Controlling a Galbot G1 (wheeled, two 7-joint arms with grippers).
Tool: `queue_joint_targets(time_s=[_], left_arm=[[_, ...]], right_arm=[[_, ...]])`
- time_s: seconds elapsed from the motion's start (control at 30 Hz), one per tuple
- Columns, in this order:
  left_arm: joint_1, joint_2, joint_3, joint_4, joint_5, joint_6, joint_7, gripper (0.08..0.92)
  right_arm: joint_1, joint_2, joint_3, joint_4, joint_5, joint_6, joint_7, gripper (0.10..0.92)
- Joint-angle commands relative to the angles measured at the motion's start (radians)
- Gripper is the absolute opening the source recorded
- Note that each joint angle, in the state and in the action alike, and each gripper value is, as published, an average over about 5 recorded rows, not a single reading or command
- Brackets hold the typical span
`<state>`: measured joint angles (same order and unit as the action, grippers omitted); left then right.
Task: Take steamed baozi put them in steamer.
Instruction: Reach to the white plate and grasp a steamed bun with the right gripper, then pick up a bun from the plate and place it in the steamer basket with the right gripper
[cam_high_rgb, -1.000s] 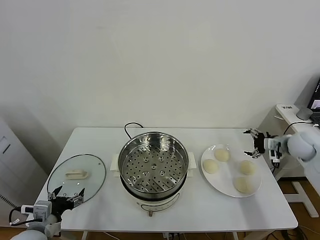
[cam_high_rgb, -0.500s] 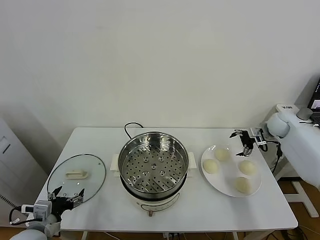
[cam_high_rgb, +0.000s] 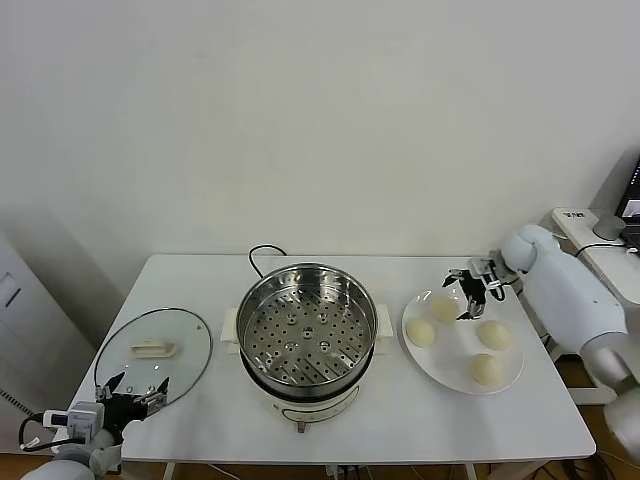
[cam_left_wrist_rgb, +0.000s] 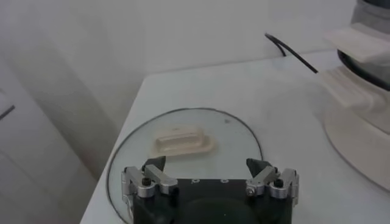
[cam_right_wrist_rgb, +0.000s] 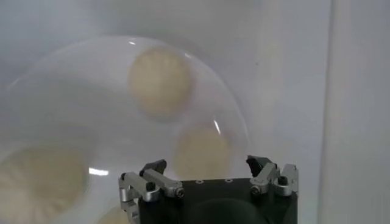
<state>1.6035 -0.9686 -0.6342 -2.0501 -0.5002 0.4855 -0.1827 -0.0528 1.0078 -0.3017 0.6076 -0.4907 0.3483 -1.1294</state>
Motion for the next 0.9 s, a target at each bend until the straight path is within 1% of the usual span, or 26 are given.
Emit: queue_joint_targets(time_s=[0.03,0.23,0.33,0.47,0.6,0.7,0.9], left_arm=[[0.001,-0.001,0.003,-0.002,0.005,-0.002,0.001,0.823],[0.003,-0.004,0.006,-0.007,0.008,-0.003,0.002,0.823],[0.005,-0.005,0.006,-0.009,0.009,-0.003,0.002,0.823],[0.008,-0.005,0.003,-0.011,0.01,-0.005,0.002,0.823],[0.009,-0.004,-0.001,-0.012,0.01,-0.005,0.001,0.823],[0.01,-0.004,-0.002,-0.013,0.01,-0.004,0.001,0.823],[0.012,-0.009,-0.003,-0.014,0.012,-0.002,0.001,0.823]], right_arm=[[0.009,0.091,0.06,-0.126,-0.128,0.016,0.048,0.823],[0.013,0.113,0.084,-0.155,-0.143,0.009,0.063,0.806],[0.011,0.118,0.094,-0.161,-0.145,0.003,0.054,0.757],[0.009,0.116,0.102,-0.16,-0.145,-0.002,0.036,0.656],[0.006,0.104,0.1,-0.146,-0.14,-0.003,0.015,0.576],[0.005,0.094,0.097,-0.133,-0.129,-0.002,0.004,0.556],[0.012,0.057,0.06,-0.082,-0.079,-0.008,-0.014,0.552]])
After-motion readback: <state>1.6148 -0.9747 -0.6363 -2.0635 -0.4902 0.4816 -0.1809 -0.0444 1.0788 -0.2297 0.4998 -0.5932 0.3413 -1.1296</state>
